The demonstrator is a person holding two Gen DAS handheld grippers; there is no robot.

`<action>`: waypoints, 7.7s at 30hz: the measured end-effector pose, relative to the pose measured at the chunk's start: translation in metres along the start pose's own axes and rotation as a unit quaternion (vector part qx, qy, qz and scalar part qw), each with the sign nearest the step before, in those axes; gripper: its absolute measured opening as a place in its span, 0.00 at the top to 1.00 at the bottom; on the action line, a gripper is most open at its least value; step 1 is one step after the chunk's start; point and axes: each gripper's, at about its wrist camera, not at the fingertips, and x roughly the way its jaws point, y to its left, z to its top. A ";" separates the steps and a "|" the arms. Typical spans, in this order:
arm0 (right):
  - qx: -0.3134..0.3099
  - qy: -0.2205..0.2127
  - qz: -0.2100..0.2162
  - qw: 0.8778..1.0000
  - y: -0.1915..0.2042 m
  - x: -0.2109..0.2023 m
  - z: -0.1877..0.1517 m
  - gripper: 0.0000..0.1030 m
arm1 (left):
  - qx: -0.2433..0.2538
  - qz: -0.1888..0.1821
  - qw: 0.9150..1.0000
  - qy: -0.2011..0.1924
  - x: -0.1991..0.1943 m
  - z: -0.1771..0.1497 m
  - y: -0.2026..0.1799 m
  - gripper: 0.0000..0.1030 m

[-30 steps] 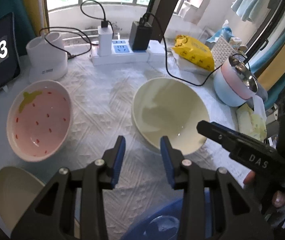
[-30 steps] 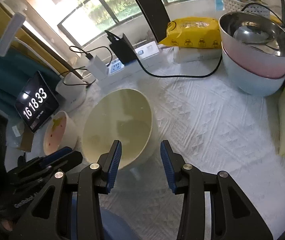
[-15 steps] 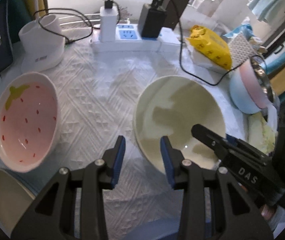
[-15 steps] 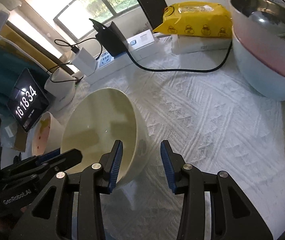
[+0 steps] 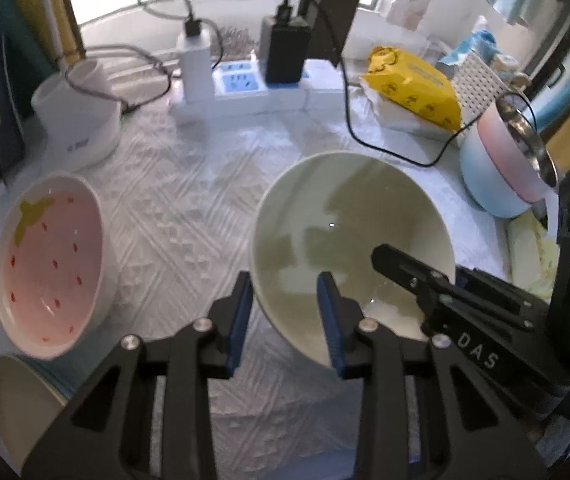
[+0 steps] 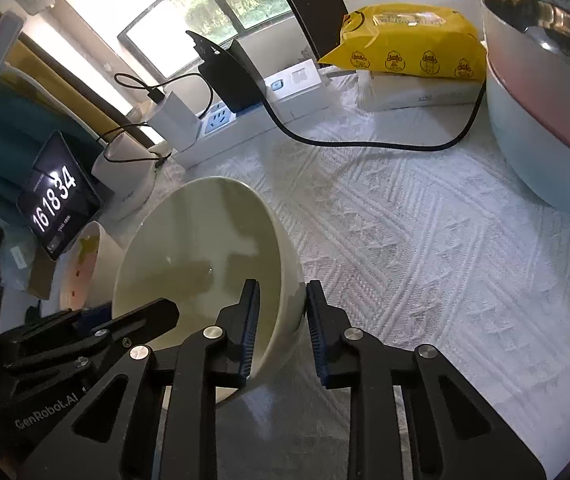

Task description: Organize plates and bowls

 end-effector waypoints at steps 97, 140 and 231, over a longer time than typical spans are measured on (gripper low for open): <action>-0.023 -0.093 -0.016 0.995 0.087 -0.135 -0.112 0.84 | 0.018 -0.050 0.989 -0.137 -0.153 -0.131 0.018 0.73; -0.094 -0.028 -0.136 0.986 0.097 -0.095 -0.150 0.84 | 0.044 -0.025 0.995 -0.083 -0.118 -0.165 0.015 0.71; -0.245 -0.071 -0.060 0.965 0.220 -0.078 -0.023 0.32 | -0.051 0.029 0.971 -0.233 -0.170 -0.072 0.192 0.37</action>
